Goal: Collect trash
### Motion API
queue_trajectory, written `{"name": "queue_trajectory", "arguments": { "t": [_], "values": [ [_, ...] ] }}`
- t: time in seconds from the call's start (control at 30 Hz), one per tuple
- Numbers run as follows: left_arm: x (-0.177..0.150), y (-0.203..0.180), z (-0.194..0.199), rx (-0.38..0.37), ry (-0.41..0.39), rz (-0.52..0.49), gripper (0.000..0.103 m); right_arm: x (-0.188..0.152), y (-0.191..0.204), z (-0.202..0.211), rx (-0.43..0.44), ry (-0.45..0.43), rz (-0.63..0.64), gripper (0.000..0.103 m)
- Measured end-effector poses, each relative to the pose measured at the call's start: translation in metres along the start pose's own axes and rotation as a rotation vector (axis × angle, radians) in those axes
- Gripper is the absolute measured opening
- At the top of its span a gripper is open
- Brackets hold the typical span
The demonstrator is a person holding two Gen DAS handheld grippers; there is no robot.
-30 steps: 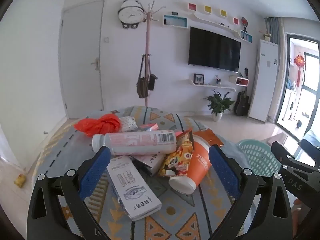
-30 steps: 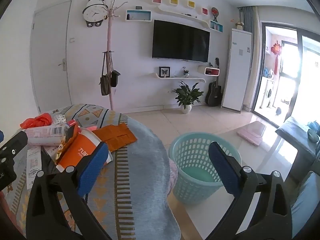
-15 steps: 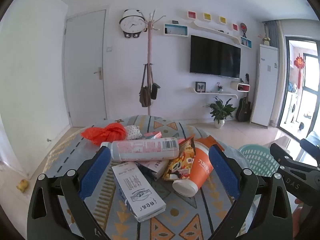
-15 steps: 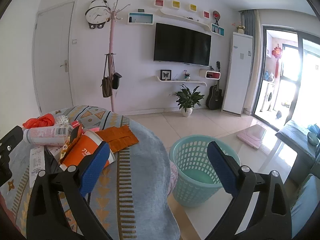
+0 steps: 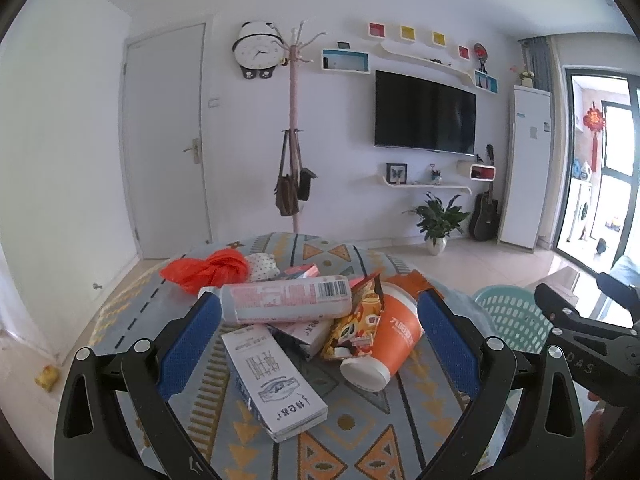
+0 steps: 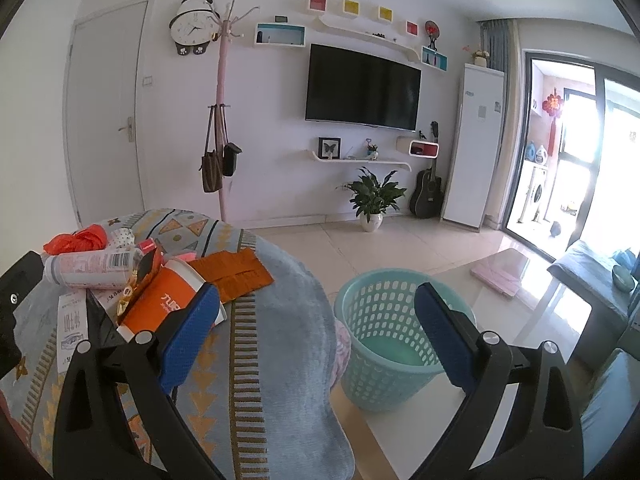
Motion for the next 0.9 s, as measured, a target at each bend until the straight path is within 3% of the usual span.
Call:
{"name": "queue_trajectory", "arguments": {
  "t": [0.9],
  "values": [
    [-0.008, 0.012, -0.001, -0.041, 0.008, 0.042, 0.095, -0.005, 0.005, 0.005, -0.014, -0.008, 0.014, 0.093]
  ]
}}
Point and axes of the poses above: each gripper's, at about its wrist camera, not at the fingertips, and z roughly against the way its jaws point, y to its left, x to its top, the point moved 3 cm from there along -z, roughly the way its jaws point, and after that the axes turned 13 degrees about -x, right-handed, at the moved point
